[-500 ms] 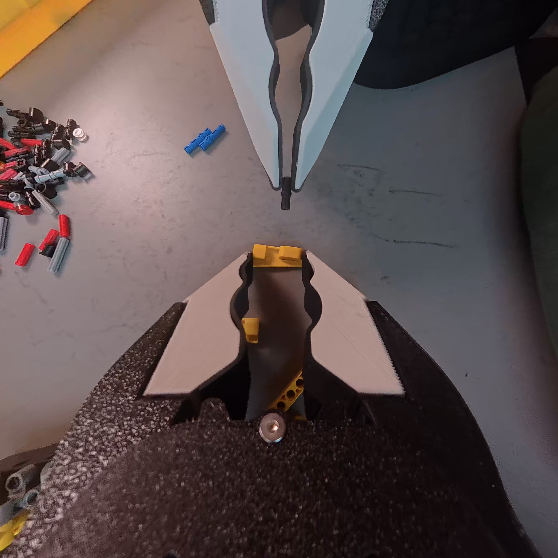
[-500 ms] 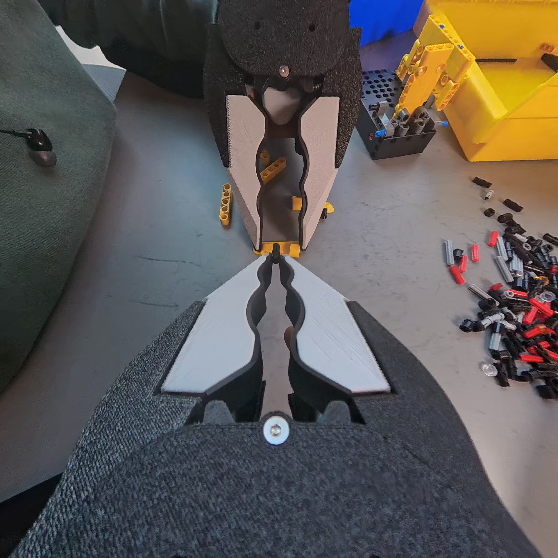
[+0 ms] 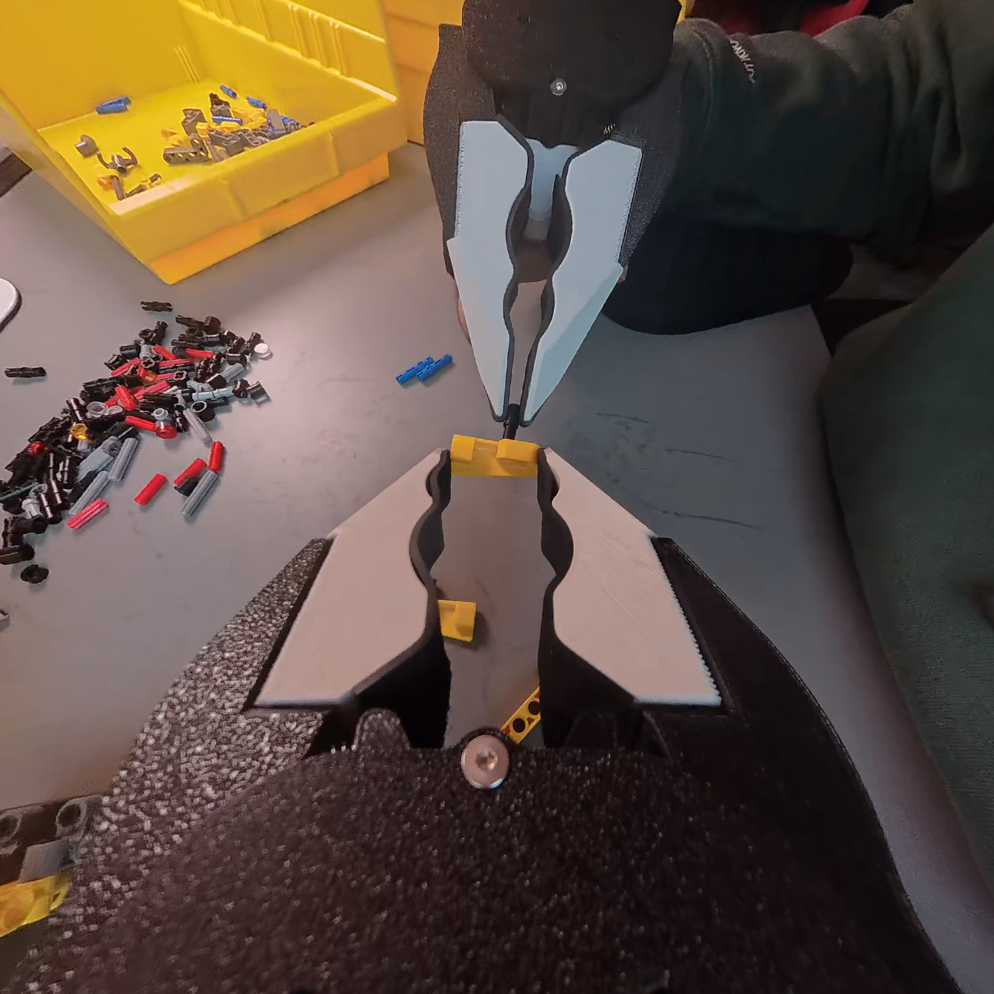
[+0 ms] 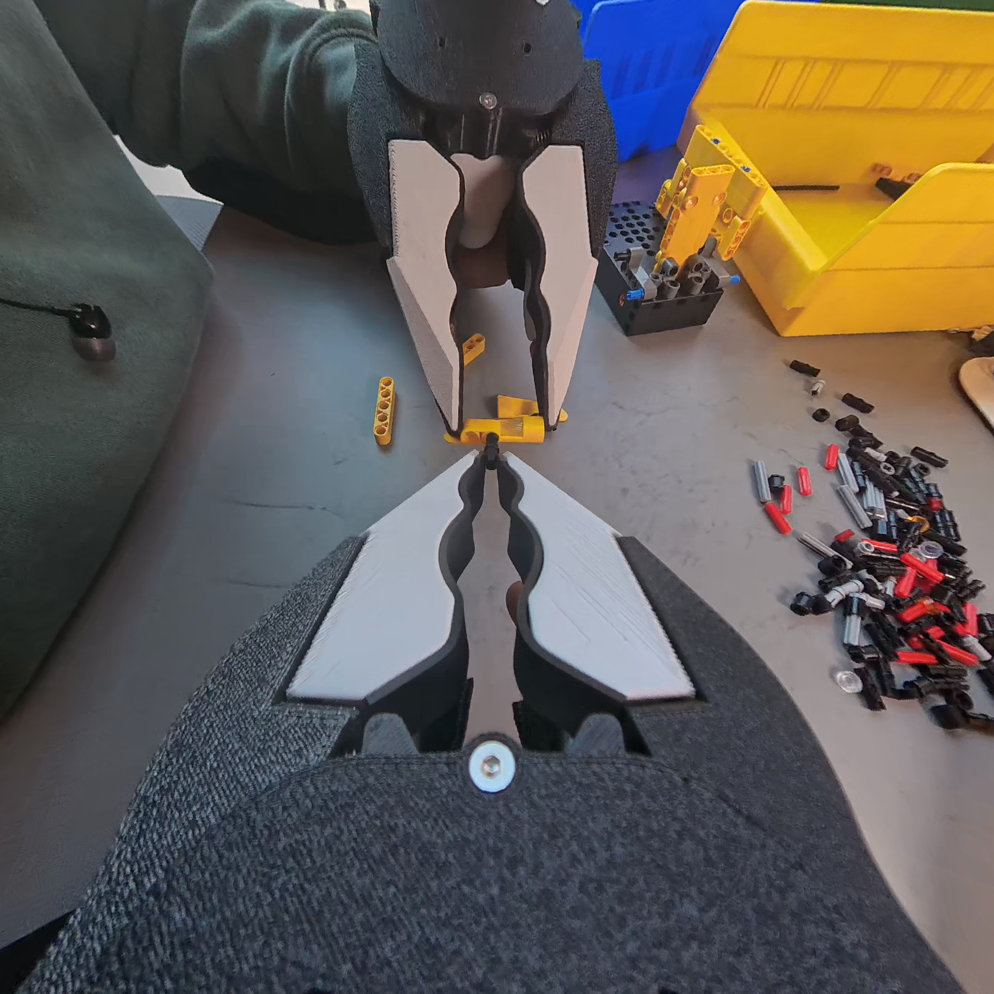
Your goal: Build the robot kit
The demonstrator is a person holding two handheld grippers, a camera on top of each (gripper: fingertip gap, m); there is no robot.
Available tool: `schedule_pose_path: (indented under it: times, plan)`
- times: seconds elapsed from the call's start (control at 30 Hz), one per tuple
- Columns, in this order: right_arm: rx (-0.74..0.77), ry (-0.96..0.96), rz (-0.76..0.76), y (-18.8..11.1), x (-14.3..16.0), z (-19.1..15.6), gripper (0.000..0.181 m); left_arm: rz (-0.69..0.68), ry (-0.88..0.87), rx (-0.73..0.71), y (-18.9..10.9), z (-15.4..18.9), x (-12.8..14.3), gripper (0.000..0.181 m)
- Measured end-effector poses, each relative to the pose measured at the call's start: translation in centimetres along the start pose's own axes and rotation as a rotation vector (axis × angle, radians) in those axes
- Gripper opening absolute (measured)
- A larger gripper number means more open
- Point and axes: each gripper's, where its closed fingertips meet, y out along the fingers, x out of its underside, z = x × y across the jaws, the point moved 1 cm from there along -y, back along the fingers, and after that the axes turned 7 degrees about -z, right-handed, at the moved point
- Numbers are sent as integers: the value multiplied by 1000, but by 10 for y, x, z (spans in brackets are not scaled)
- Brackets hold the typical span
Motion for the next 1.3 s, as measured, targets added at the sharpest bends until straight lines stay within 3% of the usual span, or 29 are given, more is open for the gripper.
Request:
schedule_pose_path:
  times: [0.4, 0.8, 0.97, 1.13, 1.3]
  plan:
    - [-22, 30, 31, -1, -3, 0, 4, 12, 31, -53, -1, 0, -3, 30]
    - [-104, 180, 395, -33, -51, 6, 3, 314, -53, -34, -34, -1, -45, 30]
    - [-119, 232, 478, -37, -60, 10, 3, 376, -103, -11, -41, -3, -52, 30]
    - [-113, 222, 441, -34, -57, 9, 3, 379, -101, -14, -42, -3, -51, 30]
    - [-39, 100, 269, -27, -42, 6, 3, 282, -11, -57, -32, 0, -41, 30]
